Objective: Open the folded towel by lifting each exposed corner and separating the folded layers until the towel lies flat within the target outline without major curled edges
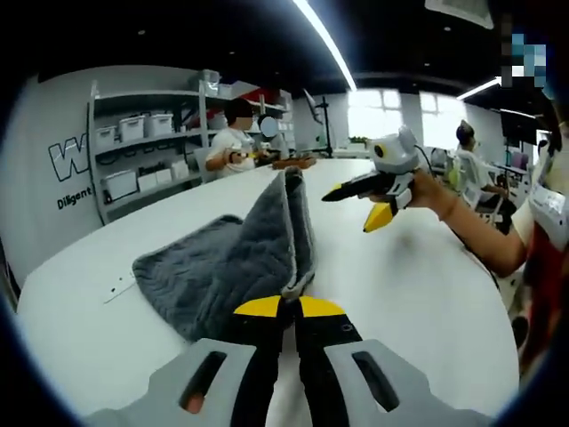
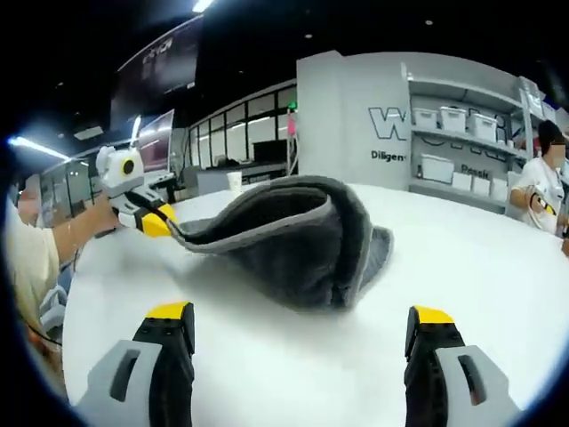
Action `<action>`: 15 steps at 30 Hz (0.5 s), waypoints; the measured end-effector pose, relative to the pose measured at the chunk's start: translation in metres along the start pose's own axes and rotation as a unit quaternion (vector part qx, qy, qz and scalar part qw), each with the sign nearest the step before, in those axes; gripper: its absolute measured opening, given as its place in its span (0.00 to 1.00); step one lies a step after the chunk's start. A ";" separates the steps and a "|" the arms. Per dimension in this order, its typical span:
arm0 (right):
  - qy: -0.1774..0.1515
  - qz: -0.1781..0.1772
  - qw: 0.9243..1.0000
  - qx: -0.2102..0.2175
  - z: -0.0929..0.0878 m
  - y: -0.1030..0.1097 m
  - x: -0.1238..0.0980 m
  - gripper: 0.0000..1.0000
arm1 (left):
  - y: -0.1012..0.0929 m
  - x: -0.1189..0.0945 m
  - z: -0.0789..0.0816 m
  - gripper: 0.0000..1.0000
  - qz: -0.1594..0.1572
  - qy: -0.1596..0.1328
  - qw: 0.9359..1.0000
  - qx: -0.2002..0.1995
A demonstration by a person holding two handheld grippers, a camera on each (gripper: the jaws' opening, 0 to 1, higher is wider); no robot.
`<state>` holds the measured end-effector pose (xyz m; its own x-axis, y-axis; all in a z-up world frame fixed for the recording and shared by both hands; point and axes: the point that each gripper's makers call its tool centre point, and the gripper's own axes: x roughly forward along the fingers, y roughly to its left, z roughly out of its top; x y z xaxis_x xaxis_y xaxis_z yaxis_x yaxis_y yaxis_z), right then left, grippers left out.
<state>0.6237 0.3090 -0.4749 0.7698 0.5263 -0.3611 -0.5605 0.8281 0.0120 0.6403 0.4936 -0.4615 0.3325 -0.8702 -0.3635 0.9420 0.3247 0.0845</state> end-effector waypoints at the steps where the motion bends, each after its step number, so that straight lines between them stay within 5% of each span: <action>1: 0.003 0.010 1.000 -0.007 -0.001 0.004 0.000 0.99 | -0.001 -0.001 -0.003 0.04 0.002 0.004 1.000 0.001; 9: 0.048 0.047 0.996 -0.058 -0.013 0.028 0.004 0.99 | -0.005 -0.006 -0.030 0.04 0.008 0.022 0.999 -0.026; 15: 0.030 0.054 0.997 -0.048 -0.007 0.027 0.001 0.99 | -0.010 -0.010 -0.052 0.04 0.009 0.034 0.997 -0.066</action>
<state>0.6071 0.3305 -0.4811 0.6861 0.5959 -0.4172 -0.6676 0.7437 -0.0356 0.6256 0.5184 -0.5070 0.3406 -0.8381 -0.4262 0.9208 0.3890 -0.0291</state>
